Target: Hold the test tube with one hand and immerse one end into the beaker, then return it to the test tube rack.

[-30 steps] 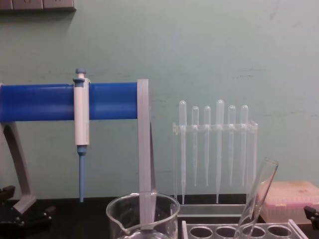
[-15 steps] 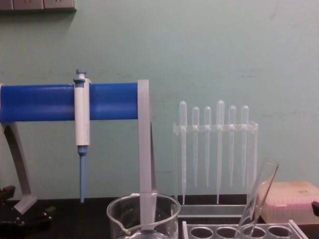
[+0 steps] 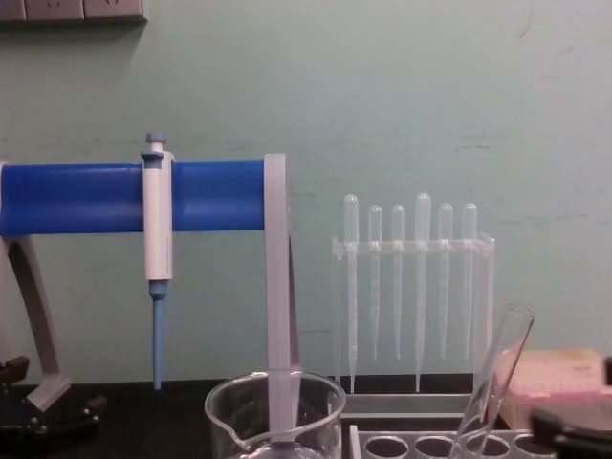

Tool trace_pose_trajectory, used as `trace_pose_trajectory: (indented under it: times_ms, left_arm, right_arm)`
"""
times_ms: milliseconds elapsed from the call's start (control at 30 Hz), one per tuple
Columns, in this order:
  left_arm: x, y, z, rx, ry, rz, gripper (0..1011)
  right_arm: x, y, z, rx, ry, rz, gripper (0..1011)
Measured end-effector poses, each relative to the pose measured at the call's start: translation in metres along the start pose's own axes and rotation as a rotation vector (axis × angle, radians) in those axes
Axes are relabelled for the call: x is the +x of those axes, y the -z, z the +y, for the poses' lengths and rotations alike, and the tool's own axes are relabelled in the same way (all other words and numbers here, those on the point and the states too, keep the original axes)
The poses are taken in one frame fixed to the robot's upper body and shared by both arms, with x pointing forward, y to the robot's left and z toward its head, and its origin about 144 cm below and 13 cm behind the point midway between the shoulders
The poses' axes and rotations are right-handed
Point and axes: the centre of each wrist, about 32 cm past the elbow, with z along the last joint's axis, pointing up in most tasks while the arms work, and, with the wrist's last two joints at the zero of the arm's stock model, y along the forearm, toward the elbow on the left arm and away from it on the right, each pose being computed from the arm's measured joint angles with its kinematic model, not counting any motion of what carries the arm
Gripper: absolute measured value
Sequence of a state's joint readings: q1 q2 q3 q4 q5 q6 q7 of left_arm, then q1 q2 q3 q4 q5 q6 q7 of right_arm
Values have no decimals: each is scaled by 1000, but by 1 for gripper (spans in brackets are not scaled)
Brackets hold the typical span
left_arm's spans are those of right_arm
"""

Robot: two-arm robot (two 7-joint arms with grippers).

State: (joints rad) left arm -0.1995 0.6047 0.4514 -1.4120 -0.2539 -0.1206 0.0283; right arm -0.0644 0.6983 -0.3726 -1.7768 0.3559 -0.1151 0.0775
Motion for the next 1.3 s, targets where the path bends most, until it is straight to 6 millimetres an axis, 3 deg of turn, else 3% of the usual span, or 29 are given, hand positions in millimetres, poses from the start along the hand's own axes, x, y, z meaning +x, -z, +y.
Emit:
trace_pose_trajectory:
  times_ms: [233, 433, 733, 1067, 1300]
  left_arm:
    - [0, 0, 0, 0, 0, 0, 1000]
    - [0, 0, 0, 0, 0, 0, 1000]
    - [0, 0, 0, 0, 0, 0, 1000]
    - [0, 0, 0, 0, 0, 0, 1000]
    - [0, 0, 0, 0, 0, 0, 1000]
  right_arm:
    - [-18, 6, 23, 80, -105, 60, 1000]
    - [-30, 15, 41, 158, -87, 74, 1000]
    - [-43, 30, 50, 231, -31, 207, 982]
    - [-54, 35, 48, 257, -31, 306, 734]
    - [-56, 38, 48, 255, -31, 318, 488]
